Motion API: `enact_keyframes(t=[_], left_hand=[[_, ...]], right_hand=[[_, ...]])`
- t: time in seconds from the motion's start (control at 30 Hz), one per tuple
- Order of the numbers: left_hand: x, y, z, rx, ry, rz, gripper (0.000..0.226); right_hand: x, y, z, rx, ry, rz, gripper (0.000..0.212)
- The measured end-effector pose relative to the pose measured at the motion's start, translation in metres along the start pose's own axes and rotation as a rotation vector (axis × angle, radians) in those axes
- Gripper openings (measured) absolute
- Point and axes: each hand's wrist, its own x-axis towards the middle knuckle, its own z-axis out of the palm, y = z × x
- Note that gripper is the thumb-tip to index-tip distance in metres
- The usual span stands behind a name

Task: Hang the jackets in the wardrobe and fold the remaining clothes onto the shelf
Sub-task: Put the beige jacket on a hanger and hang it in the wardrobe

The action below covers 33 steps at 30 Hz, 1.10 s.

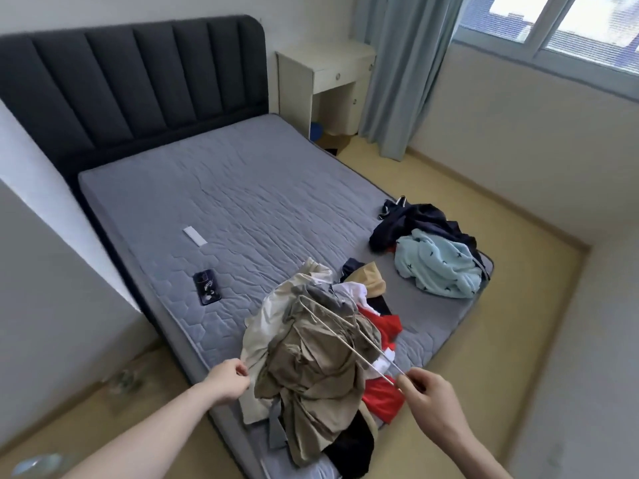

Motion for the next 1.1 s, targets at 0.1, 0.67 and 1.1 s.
enact_keyframes(t=[0.1, 0.67, 1.1], left_hand=[[0.03, 0.027, 0.013, 0.039, 0.011, -0.049, 0.016], [0.259, 0.074, 0.124, -0.029, -0.008, -0.201, 0.047], [0.322, 0.029, 0.173, -0.1, 0.0, -0.317, 0.068]], right_hand=[[0.058, 0.009, -0.008, -0.01, -0.041, -0.019, 0.035], [0.242, 0.113, 0.074, 0.124, -0.133, -0.001, 0.04], [0.251, 0.165, 0.106, 0.182, -0.132, 0.134, 0.036]])
